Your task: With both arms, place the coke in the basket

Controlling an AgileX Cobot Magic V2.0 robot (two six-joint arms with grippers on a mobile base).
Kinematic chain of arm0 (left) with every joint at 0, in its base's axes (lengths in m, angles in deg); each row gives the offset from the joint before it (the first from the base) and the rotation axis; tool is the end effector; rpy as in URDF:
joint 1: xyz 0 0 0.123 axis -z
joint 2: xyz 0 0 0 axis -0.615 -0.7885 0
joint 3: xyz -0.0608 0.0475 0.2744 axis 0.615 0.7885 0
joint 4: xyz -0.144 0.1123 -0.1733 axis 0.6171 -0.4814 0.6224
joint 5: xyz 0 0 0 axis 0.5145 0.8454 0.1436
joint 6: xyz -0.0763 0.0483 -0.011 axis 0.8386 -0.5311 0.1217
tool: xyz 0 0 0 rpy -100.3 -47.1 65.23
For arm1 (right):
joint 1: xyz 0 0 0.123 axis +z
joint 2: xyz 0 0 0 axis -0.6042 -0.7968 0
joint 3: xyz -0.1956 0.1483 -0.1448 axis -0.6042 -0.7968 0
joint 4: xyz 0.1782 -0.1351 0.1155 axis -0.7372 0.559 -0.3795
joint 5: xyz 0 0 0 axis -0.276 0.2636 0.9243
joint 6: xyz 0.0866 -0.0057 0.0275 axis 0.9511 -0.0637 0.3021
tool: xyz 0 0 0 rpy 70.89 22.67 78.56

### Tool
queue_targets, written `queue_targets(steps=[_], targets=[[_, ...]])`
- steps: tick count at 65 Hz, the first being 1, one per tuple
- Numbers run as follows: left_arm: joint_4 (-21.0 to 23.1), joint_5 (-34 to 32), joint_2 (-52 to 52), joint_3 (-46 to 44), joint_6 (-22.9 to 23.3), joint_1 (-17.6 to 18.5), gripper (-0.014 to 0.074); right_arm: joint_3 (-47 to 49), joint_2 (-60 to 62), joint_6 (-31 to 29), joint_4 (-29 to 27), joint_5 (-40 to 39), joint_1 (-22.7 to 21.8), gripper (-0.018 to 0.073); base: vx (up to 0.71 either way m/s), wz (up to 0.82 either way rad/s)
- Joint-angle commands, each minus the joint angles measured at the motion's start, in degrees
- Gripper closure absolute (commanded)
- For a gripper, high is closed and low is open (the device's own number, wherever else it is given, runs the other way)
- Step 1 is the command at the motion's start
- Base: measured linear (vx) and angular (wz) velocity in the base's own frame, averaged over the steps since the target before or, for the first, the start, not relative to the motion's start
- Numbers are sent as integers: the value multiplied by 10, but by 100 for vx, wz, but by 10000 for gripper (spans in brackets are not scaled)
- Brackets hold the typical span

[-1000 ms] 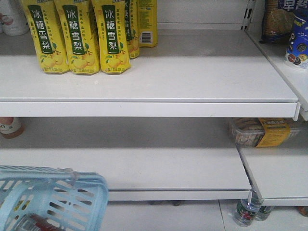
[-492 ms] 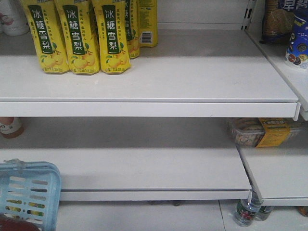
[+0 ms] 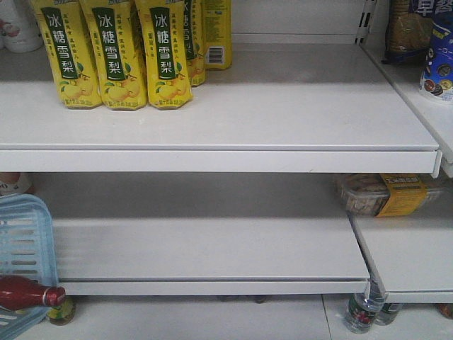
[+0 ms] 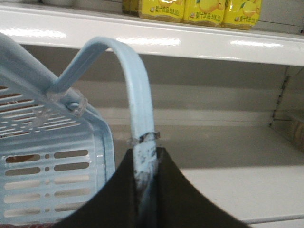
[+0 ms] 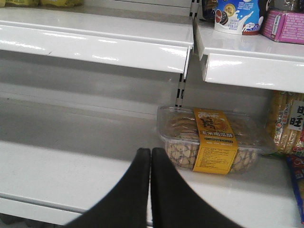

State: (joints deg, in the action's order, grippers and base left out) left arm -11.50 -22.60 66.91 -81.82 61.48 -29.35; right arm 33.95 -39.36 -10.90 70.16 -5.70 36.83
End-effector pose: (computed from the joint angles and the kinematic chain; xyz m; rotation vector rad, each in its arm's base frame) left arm 0.0537 -0.0078 0.2096 -0.0191 1.6127 -0.2466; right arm 0.0413 0.0117 0.2480 -0.1648 1.7015 0.0439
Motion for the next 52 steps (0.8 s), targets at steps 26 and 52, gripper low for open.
queue_targets(steps=[26,52], targets=[[-99,-214,12,41,34,0,603,14,-7,-2,-3,-42,-3,569,0,0],[-82,-190,12,41,33,-45,603,14,-7,-2,-3,-42,-3,569,0,0]])
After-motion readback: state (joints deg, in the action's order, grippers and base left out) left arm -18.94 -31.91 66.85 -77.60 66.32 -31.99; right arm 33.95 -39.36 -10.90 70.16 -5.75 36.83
